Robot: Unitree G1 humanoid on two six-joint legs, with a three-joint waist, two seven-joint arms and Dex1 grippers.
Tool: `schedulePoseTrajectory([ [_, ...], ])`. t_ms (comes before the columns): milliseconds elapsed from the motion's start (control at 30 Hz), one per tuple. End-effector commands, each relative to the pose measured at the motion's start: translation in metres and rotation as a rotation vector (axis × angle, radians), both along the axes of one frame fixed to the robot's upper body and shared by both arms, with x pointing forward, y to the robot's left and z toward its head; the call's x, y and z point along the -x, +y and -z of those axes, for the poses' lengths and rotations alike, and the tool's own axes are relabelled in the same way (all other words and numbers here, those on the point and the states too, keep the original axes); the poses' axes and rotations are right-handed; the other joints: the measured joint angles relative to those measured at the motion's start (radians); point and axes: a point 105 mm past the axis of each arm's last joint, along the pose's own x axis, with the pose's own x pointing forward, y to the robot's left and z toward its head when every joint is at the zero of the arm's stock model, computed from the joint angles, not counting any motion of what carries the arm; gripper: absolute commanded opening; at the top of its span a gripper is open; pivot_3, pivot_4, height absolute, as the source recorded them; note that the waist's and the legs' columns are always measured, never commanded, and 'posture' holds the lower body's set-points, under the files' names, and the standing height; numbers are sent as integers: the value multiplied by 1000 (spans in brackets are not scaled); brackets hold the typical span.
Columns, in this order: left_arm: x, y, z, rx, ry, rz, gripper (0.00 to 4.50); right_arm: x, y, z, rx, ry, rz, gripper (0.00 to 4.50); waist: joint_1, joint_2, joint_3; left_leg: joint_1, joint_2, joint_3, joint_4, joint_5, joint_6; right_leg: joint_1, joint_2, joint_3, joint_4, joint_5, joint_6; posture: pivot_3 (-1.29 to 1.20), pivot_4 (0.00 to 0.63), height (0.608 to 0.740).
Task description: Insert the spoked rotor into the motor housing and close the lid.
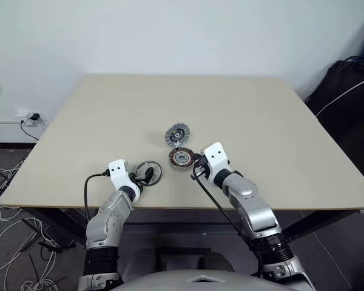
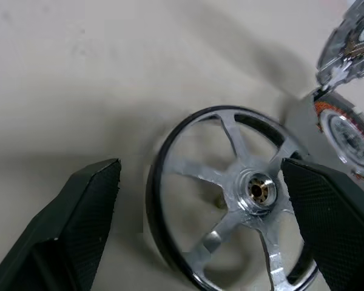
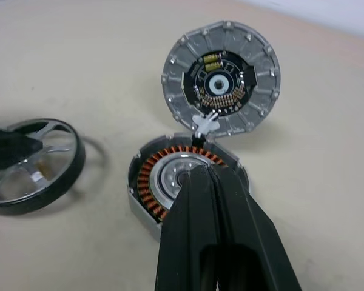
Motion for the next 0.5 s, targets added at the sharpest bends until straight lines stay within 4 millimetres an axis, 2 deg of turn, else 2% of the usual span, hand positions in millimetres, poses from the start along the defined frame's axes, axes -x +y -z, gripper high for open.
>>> schedulePoseTrajectory([
  [33, -2, -14, -10, 67, -12, 36, 4500, -1, 0, -18, -20, -57, -1, 30, 1, 0, 0, 0, 0, 0, 0, 0, 0, 0, 0, 0, 0, 0, 0, 0, 0, 740],
  [333, -2, -20, -19, 214, -22, -5, 4500, 3, -1, -14, -20, -36, -11, 30, 0, 0, 0, 0, 0, 0, 0, 0, 0, 0, -1, 0, 0, 0, 0, 0, 0, 740],
  [500, -3, -22, -19, 422, 13, -78, 4500, 3, 0, -13, -18, -34, -18, 30, -1, -1, 0, 0, 0, -1, 0, 0, 0, 0, -1, 0, 0, 0, 0, 0, 0, 740],
])
